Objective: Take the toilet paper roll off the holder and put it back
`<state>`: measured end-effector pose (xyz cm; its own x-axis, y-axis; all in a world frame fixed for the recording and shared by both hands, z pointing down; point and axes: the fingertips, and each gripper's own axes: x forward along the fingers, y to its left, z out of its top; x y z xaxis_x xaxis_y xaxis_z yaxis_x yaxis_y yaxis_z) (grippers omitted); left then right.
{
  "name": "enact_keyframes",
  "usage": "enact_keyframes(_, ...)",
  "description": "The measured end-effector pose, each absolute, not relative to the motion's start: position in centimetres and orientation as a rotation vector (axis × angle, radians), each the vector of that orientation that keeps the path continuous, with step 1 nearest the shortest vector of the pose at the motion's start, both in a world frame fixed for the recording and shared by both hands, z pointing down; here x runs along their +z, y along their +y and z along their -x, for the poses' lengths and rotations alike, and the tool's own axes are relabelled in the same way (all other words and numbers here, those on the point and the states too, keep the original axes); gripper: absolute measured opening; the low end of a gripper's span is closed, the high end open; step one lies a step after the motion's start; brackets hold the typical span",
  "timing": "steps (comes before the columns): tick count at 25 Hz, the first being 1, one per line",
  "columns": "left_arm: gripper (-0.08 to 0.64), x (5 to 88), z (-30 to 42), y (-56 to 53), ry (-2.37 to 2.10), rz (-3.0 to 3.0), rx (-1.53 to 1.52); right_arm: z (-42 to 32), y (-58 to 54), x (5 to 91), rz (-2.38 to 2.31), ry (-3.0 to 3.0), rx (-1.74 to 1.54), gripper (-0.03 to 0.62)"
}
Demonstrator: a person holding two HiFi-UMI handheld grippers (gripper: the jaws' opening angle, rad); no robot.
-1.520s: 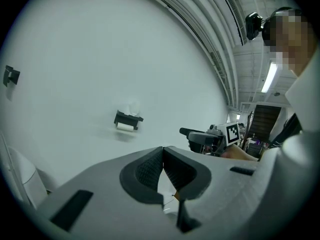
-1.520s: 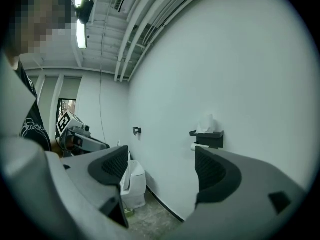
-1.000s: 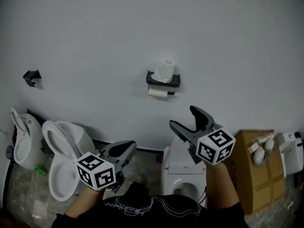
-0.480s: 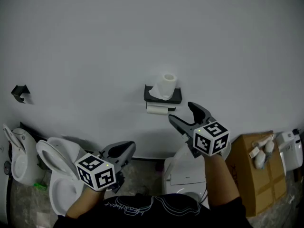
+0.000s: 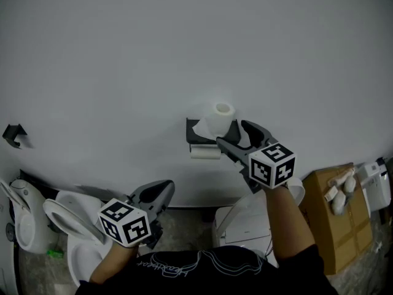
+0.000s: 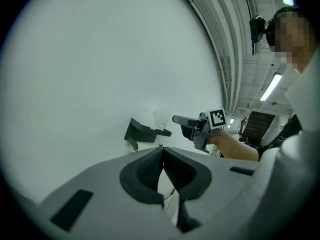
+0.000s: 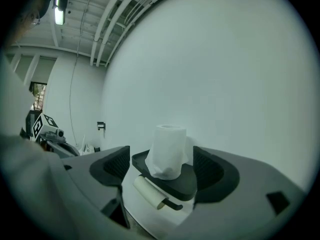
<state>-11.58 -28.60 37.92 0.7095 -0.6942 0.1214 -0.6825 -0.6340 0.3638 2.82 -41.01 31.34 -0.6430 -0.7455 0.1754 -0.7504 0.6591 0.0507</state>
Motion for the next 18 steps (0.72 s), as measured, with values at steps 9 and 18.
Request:
enact_keyframes(9,0.005,38.5,12.6,-31.2,-1.046,-2.528,-0.056,-1.8,-44.3,31.8,-1.247,-2.631,0.046,0.370)
enact_keyframes(18,0.005,38.5,13.4,-32.3,-1.060,-2.523,-0.068,-0.8,-45.8,31.8,-1.229,-2.598,0.033,0.347)
